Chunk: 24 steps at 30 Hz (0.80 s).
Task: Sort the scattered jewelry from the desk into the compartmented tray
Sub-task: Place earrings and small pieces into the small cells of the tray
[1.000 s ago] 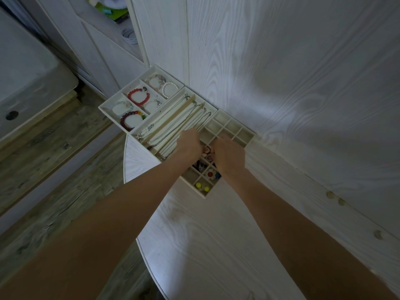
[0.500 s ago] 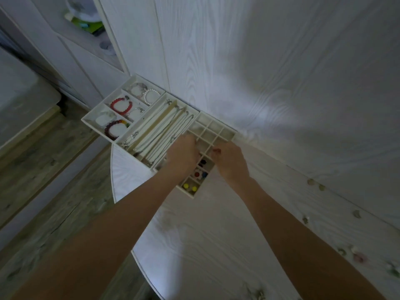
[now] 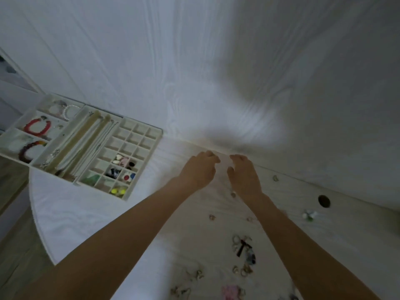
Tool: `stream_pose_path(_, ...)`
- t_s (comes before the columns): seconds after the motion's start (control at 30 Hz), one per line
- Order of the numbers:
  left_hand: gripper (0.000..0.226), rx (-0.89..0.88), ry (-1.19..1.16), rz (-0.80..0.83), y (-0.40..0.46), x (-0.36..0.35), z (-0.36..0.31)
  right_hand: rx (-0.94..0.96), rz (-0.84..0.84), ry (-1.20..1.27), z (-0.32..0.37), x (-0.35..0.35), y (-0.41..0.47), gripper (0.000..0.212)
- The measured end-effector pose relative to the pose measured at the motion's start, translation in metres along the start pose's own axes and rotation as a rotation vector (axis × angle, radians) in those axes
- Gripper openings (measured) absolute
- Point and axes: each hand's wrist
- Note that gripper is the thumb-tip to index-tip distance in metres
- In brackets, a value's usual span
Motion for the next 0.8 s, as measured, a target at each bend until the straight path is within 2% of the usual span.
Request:
stream_pose_path(0.17,0.057,-0.085,0.146,0.128,0.027,-0.033,-0.031,-0.005,0.085,-0.075,-0.055,0.003,0.005,0.047)
stream_pose_path(0.27,0.062,-0.049,0.189,0.069,0.032,-0.049,-0.035,0.084,0.140,-0.100,-0.068,-0.003,0.008,0.050)
stream_pose_path(0.4,0.060,-0.049,0.138,-0.026,0.034,-0.057,-0.036,0.151,0.064,-0.153,-0.068,-0.014,0.014,0.045)
stream_pose_path(0.53,0.043,-0.054,0.232,-0.006,0.039,-0.053,-0.034,0.151,-0.061,-0.205,-0.063,-0.017,0.019,0.033)
stream_pose_path(0.6,0.026,-0.106,0.339,-0.059,0.041,-0.049,-0.034,0.196,-0.137,-0.195,-0.060,-0.018,0.022,0.021)
stream_pose_path(0.63,0.013,-0.131,0.378,-0.095,0.041,-0.047,-0.032,0.203,-0.149,-0.186,-0.061,-0.018,0.025,0.023)
stream_pose_path(0.67,0.014,-0.143,0.424,-0.096,0.041,-0.044,-0.032,0.207,-0.141,-0.168,-0.061,-0.017,0.026,0.022)
stream_pose_path(0.73,0.036,-0.143,0.458,-0.085,0.043,-0.046,-0.025,0.198,-0.110,-0.130,-0.060,-0.014,0.029,0.014)
stream_pose_path(0.8,0.042,-0.113,0.438,-0.091,0.044,-0.042,-0.026,0.198,-0.075,-0.206,-0.062,-0.018,0.032,0.024)
Point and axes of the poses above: each hand's wrist, its own y-axis towards the middle knuckle, its own x-axis out of the back of the hand, z = x × y, and after that the axes turned 4 degrees about -x, right-handed
